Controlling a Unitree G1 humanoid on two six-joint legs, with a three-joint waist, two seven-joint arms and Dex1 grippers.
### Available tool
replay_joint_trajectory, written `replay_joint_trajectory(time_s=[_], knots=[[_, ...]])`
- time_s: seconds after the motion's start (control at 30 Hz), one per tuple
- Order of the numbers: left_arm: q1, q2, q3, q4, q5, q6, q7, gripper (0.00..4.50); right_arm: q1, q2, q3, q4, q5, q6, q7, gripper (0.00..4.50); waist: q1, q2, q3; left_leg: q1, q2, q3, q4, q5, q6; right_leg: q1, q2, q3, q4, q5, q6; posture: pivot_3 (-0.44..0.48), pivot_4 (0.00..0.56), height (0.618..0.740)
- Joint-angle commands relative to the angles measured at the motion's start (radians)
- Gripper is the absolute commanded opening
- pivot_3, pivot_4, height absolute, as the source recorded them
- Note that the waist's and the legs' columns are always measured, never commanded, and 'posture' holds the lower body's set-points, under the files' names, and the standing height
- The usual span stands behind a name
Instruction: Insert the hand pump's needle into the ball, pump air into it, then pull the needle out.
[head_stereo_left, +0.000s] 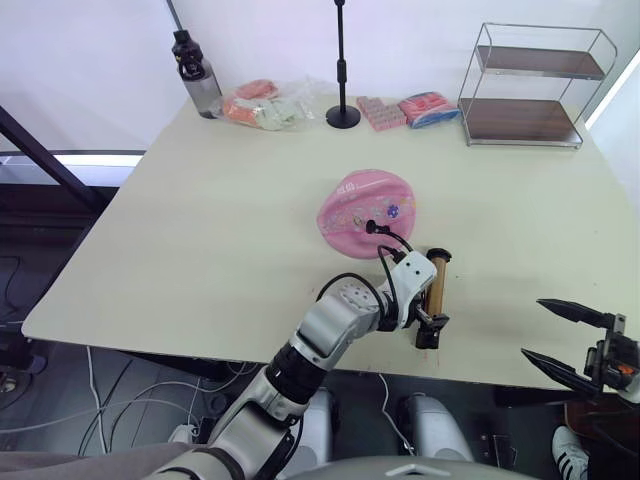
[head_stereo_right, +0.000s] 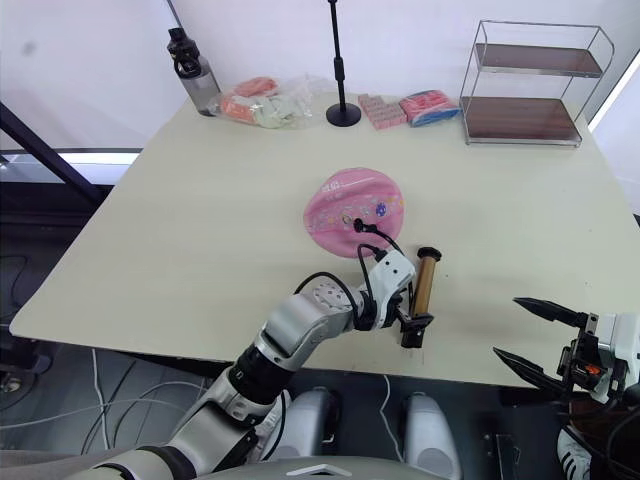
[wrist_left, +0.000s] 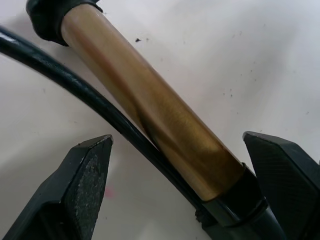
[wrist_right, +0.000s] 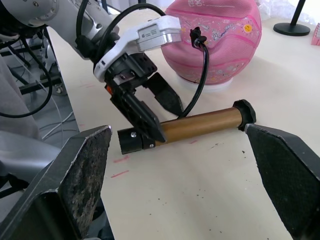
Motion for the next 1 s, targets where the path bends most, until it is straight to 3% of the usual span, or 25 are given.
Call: replay_joint_trajectory(time_s=[0.03, 0.17, 0.27, 0.37, 0.57, 1.0], knots=[[0.002, -0.002, -0.022, -0.02, 0.02, 0.017, 0.009, 4.42, -0.003, 0.003, -0.01, -0.015, 0.005, -0.022, 0.002, 4.5, 0.0, 0.0, 0.0, 0.0, 0.0, 0.0, 0.0, 0.0, 0.0, 0.0, 0.0, 0.0, 0.0, 0.0, -0.001, 0.0, 0.15, 0.74], [0.017, 0.006, -0.017, -0.027, 0.025, 0.03, 0.013, 4.42, -0.011, 0.006, -0.005, -0.014, -0.001, -0.026, 0.0, 4.5, -0.001, 0.0, 0.0, 0.0, 0.0, 0.0, 0.0, 0.0, 0.0, 0.0, 0.0, 0.0, 0.0, -0.001, -0.001, 0.0, 0.15, 0.74], [0.018, 0.013, -0.006, -0.027, 0.029, 0.032, 0.016, 3.7, -0.02, 0.005, 0.0, -0.013, -0.002, -0.025, 0.002, 4.5, 0.0, 0.0, 0.0, 0.0, 0.0, 0.0, 0.0, 0.0, 0.0, 0.0, 0.0, 0.0, 0.0, -0.001, -0.001, 0.0, 0.15, 0.74], [0.02, 0.027, 0.001, -0.03, 0.033, 0.031, 0.016, 2.25, -0.032, 0.002, 0.006, -0.009, -0.002, -0.022, 0.005, 4.5, -0.001, 0.0, 0.0, 0.001, 0.0, 0.0, 0.0, 0.0, 0.0, 0.0, 0.0, 0.0, 0.0, -0.001, -0.001, 0.0, 0.15, 0.74], [0.026, 0.042, 0.015, -0.038, 0.036, 0.036, 0.019, 0.16, -0.051, -0.001, 0.015, 0.004, -0.005, -0.022, 0.009, 4.5, 0.001, 0.001, -0.001, 0.001, 0.0, 0.0, 0.0, 0.0, 0.0, 0.0, 0.001, 0.0, 0.001, 0.0, -0.001, 0.0, 0.15, 0.74], [0.028, 0.065, 0.065, -0.079, 0.019, -0.035, -0.029, 0.16, -0.066, -0.002, 0.022, 0.015, -0.013, -0.028, 0.017, 4.5, 0.0, 0.001, -0.001, 0.0, 0.0, 0.0, 0.0, 0.0, 0.0, 0.0, 0.001, 0.001, 0.001, 0.0, 0.0, 0.0, 0.15, 0.74]])
